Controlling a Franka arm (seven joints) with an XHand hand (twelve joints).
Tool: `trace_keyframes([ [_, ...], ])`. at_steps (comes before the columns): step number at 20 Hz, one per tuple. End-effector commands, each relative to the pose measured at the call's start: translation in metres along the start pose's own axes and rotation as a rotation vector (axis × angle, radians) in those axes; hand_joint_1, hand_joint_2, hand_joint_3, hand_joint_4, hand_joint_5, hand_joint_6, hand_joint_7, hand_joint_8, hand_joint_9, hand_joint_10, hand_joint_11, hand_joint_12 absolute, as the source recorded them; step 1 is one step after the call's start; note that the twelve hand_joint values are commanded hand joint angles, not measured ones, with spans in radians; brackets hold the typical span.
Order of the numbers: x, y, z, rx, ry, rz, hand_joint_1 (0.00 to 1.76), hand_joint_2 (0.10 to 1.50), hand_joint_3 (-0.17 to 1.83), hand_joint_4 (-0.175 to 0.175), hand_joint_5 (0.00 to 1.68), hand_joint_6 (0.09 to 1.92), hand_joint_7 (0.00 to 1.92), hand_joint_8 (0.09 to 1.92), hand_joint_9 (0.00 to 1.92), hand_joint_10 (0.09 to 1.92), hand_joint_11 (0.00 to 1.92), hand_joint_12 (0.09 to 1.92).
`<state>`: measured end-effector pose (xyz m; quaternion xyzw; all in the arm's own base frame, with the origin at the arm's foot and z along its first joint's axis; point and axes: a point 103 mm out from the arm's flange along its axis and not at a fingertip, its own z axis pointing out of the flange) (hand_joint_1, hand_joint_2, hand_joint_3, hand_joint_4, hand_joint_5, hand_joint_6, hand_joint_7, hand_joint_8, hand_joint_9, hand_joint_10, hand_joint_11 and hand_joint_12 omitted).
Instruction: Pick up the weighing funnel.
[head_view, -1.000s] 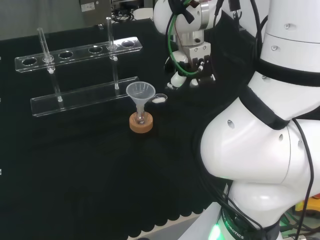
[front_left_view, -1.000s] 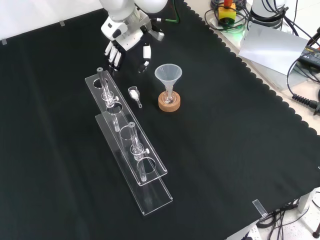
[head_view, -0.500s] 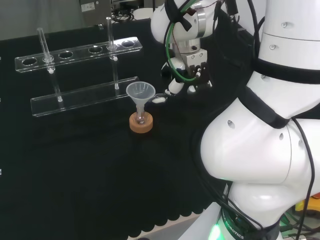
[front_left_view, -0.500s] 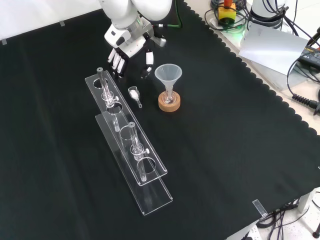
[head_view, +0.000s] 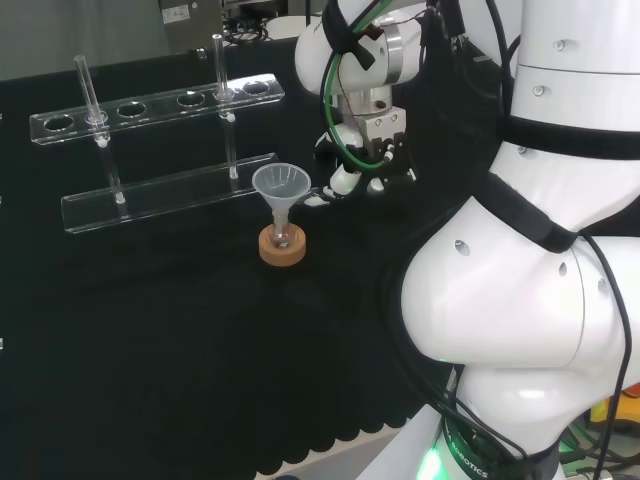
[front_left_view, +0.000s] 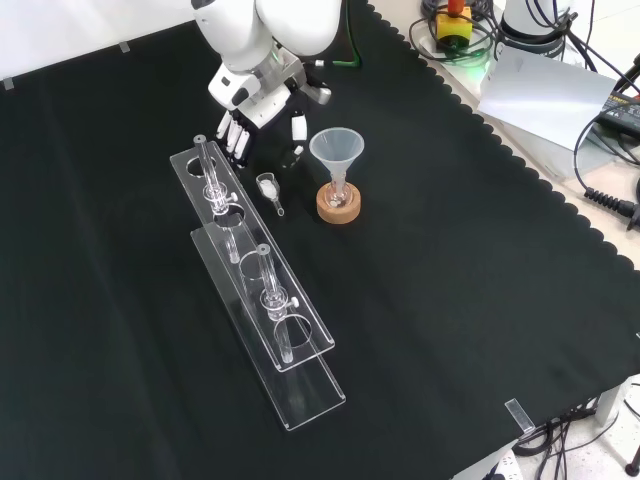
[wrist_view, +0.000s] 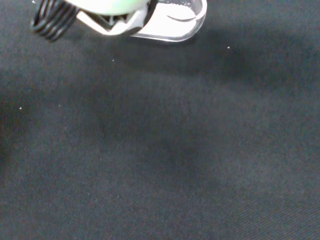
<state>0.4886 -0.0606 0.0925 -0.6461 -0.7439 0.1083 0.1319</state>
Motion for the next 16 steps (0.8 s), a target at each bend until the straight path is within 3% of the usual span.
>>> trace_keyframes([
  [1, 0.002, 0.003, 0.010, 0.015, 0.006, -0.001, 0.92, 0.63, 0.70, -0.059, 0.55, 0.64, 0.53, 0.70, 0.74, 0.53, 0.45, 1.30],
  [16, -0.001, 0.007, 0.020, 0.011, 0.018, -0.003, 0.91, 0.62, 0.71, -0.059, 0.53, 0.64, 0.50, 0.70, 0.71, 0.52, 0.45, 1.30],
])
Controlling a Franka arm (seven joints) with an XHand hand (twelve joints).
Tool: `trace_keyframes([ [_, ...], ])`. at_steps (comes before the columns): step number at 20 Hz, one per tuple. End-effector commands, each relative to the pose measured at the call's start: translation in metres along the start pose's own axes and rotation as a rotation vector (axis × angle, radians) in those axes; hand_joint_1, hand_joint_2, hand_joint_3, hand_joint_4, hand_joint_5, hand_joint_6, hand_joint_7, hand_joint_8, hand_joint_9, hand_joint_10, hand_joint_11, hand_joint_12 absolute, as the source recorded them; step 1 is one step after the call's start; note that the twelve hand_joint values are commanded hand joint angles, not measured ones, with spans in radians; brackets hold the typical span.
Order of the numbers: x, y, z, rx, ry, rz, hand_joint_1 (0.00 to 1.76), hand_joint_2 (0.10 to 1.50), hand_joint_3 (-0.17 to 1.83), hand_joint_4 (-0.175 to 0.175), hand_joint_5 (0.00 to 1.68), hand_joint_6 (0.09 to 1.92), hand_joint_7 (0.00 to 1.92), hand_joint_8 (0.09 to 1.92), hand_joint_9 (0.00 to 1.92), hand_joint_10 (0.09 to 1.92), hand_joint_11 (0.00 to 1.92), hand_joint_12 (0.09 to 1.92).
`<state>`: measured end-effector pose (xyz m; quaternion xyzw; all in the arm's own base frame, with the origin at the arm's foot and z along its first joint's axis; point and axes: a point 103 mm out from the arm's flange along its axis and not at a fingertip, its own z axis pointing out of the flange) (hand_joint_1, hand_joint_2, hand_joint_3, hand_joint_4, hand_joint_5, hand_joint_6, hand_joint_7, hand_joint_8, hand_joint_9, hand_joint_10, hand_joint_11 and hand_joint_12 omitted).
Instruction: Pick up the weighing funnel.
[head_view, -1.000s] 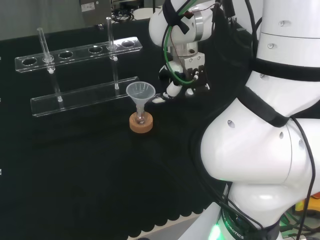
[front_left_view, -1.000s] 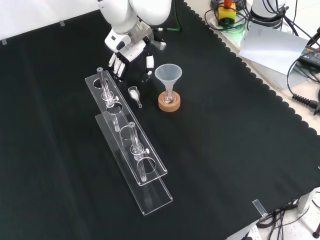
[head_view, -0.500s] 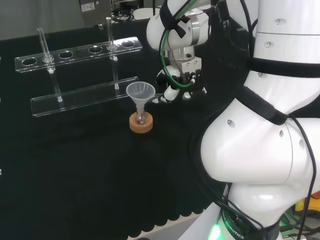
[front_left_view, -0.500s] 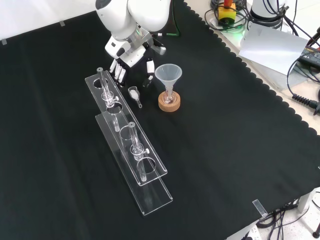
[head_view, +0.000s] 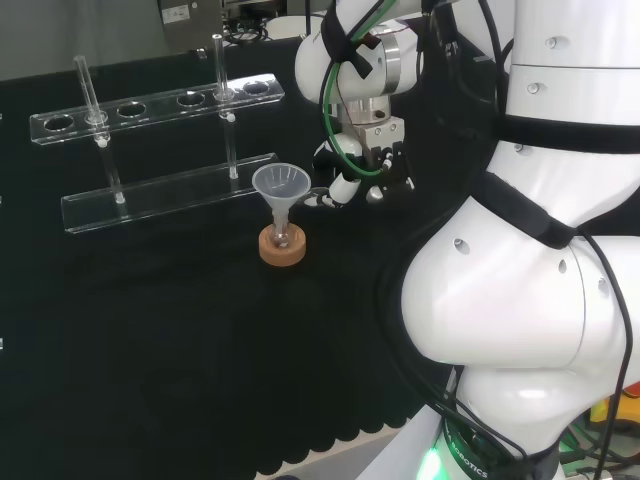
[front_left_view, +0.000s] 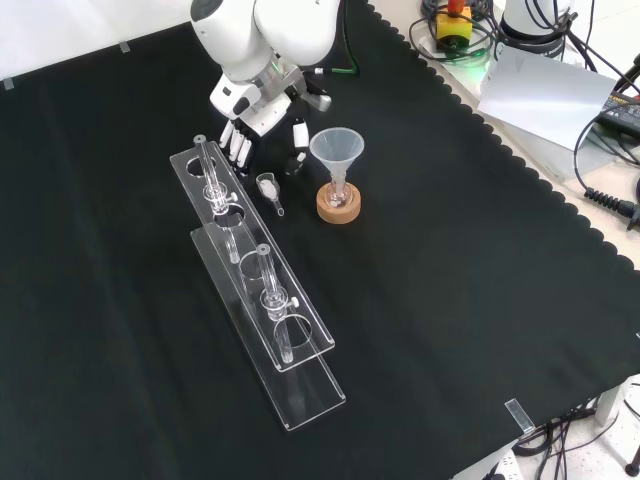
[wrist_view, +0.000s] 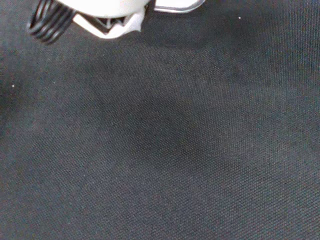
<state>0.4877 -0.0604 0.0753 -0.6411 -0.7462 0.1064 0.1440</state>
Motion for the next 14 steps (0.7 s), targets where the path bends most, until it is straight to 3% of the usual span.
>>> trace_keyframes([
  [1, 0.0020, 0.0031, 0.0043, -0.004, -0.003, 0.010, 0.91, 0.62, 0.71, -0.059, 0.53, 0.64, 0.50, 0.70, 0.70, 0.52, 0.45, 1.30],
  [12, 0.0074, 0.0115, 0.0118, -0.007, -0.007, -0.001, 0.91, 0.62, 0.71, -0.060, 0.52, 0.64, 0.48, 0.70, 0.68, 0.53, 0.44, 1.31],
  [14, -0.0012, 0.0111, 0.0115, -0.005, 0.016, -0.003, 0.91, 0.62, 0.71, -0.060, 0.51, 0.64, 0.47, 0.71, 0.68, 0.53, 0.43, 1.31],
])
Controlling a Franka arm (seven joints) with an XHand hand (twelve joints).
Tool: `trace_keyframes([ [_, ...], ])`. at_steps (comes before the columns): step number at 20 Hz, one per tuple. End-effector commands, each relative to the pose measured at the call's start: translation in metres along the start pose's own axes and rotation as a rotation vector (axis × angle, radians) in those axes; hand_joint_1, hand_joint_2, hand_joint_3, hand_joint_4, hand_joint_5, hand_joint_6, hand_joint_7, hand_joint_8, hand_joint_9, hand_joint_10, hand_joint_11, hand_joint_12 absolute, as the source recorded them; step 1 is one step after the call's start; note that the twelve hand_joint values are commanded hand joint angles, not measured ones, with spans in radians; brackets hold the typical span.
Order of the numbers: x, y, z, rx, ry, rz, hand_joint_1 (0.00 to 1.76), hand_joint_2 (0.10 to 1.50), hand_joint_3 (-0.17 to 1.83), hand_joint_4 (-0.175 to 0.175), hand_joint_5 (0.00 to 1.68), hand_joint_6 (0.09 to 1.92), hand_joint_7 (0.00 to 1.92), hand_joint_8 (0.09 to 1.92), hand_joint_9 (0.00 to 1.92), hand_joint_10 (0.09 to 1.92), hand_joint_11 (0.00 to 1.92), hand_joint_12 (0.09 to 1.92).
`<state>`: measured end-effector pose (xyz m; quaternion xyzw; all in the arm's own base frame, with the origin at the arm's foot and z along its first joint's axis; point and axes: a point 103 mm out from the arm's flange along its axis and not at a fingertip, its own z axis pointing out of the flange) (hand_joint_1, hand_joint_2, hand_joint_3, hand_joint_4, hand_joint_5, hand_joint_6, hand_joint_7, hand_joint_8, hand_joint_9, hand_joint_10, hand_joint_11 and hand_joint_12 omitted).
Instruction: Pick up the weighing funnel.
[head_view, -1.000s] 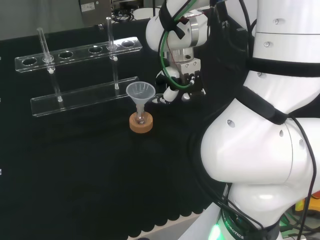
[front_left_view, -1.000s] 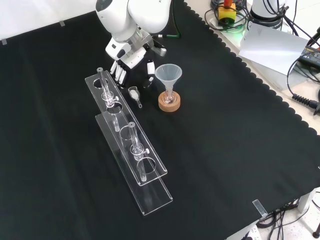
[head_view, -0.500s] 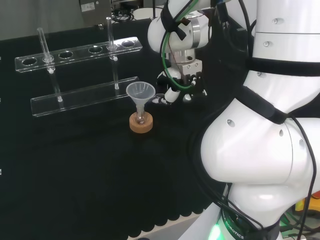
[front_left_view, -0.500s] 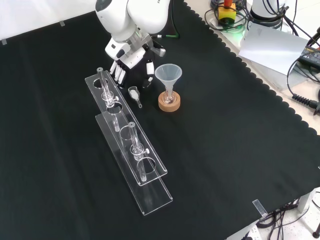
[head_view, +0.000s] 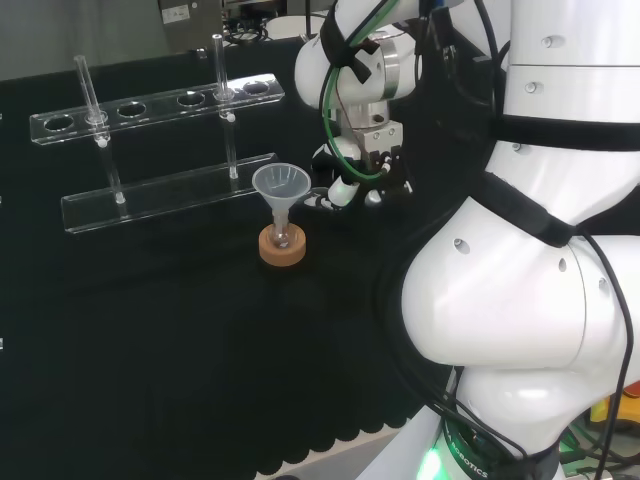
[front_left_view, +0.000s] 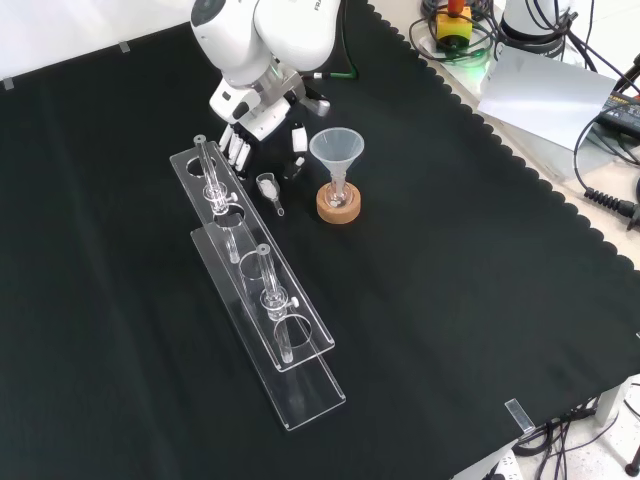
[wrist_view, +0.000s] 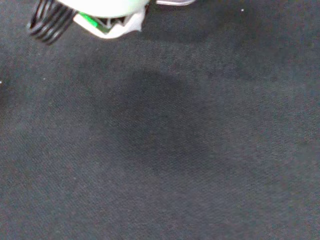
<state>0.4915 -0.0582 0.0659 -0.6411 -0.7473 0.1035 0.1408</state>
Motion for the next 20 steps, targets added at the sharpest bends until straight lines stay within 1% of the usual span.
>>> trace_keyframes([
  [1, -0.0031, 0.0040, 0.0039, 0.005, 0.019, -0.002, 0.91, 0.62, 0.71, -0.060, 0.51, 0.64, 0.47, 0.71, 0.68, 0.53, 0.43, 1.31],
  [3, -0.0024, 0.0042, 0.0042, 0.008, 0.006, -0.001, 0.91, 0.62, 0.71, -0.060, 0.51, 0.64, 0.47, 0.71, 0.68, 0.54, 0.43, 1.31],
  [9, -0.0046, 0.0051, 0.0059, 0.009, 0.019, 0.003, 0.91, 0.62, 0.71, -0.061, 0.53, 0.65, 0.47, 0.71, 0.67, 0.54, 0.43, 1.31],
  [17, -0.0047, 0.0060, 0.0063, 0.014, 0.009, -0.008, 0.92, 0.62, 0.71, -0.054, 0.58, 0.68, 0.46, 0.72, 0.67, 0.55, 0.43, 1.31],
  [20, -0.0004, 0.0071, 0.0076, 0.016, -0.010, -0.008, 0.92, 0.62, 0.71, -0.054, 0.58, 0.68, 0.46, 0.72, 0.67, 0.55, 0.43, 1.31],
])
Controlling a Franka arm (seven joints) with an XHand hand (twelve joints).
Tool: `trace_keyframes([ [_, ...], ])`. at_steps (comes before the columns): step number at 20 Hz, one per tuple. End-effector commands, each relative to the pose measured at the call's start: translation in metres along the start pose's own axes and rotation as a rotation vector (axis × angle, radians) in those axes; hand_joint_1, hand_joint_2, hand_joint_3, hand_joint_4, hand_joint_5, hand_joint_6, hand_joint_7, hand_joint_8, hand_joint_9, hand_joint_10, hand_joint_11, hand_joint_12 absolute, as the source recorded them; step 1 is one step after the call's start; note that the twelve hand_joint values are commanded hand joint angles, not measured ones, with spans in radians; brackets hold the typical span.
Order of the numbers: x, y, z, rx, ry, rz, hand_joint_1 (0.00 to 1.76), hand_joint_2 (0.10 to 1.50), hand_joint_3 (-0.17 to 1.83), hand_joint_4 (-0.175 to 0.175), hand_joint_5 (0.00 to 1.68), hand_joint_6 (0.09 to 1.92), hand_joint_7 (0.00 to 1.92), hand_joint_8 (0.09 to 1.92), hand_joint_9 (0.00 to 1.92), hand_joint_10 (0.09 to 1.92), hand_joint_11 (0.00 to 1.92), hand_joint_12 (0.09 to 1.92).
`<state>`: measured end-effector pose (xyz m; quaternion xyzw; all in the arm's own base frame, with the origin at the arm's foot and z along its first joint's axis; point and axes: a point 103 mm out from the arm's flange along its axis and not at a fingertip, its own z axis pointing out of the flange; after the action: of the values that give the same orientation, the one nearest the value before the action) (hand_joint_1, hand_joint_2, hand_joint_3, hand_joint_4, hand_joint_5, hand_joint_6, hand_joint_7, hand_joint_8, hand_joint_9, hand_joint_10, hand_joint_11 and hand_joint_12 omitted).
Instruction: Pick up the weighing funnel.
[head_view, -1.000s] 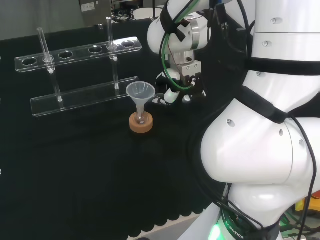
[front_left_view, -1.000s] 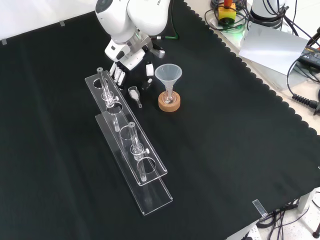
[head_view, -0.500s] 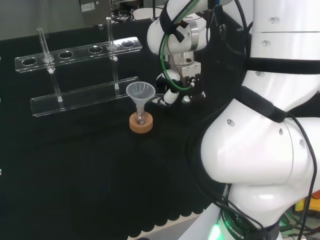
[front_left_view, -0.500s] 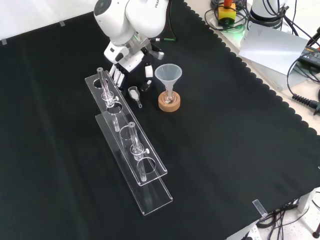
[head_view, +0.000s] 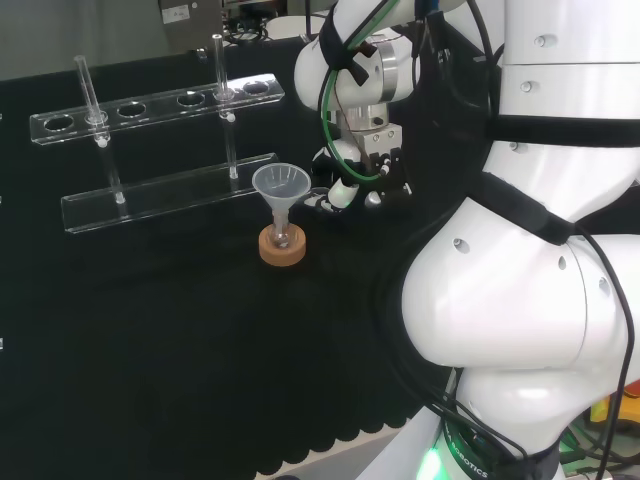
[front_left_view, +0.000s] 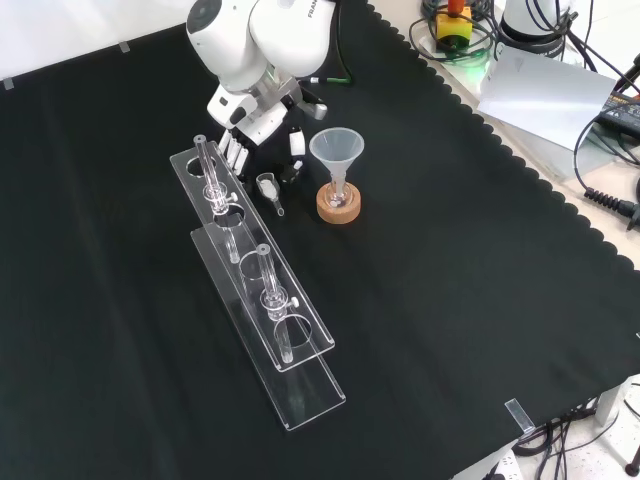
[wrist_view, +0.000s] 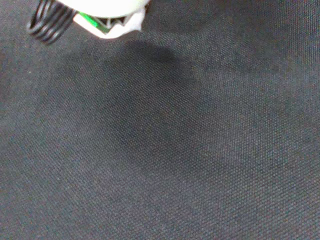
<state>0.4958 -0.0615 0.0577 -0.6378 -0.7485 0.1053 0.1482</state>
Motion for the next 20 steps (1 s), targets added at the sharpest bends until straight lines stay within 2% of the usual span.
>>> trace_keyframes([
  [1, 0.007, 0.002, 0.003, 0.003, -0.022, -0.002, 0.92, 0.62, 0.71, -0.054, 0.58, 0.68, 0.46, 0.72, 0.67, 0.55, 0.43, 1.31],
  [7, 0.015, 0.005, 0.005, -0.004, -0.034, -0.015, 0.93, 0.62, 0.71, -0.054, 0.59, 0.69, 0.46, 0.72, 0.67, 0.56, 0.43, 1.31],
  [11, 0.021, 0.005, 0.005, 0.001, -0.044, -0.016, 0.93, 0.62, 0.71, -0.049, 0.67, 0.73, 0.46, 0.72, 0.67, 0.56, 0.42, 1.31],
  [13, 0.009, 0.005, 0.004, 0.001, -0.027, -0.022, 0.93, 0.62, 0.71, -0.046, 0.71, 0.75, 0.46, 0.72, 0.67, 0.56, 0.42, 1.31],
  [20, 0.004, 0.004, 0.003, -0.002, -0.025, -0.016, 0.93, 0.62, 0.71, -0.049, 0.68, 0.76, 0.46, 0.72, 0.67, 0.56, 0.42, 1.31],
])
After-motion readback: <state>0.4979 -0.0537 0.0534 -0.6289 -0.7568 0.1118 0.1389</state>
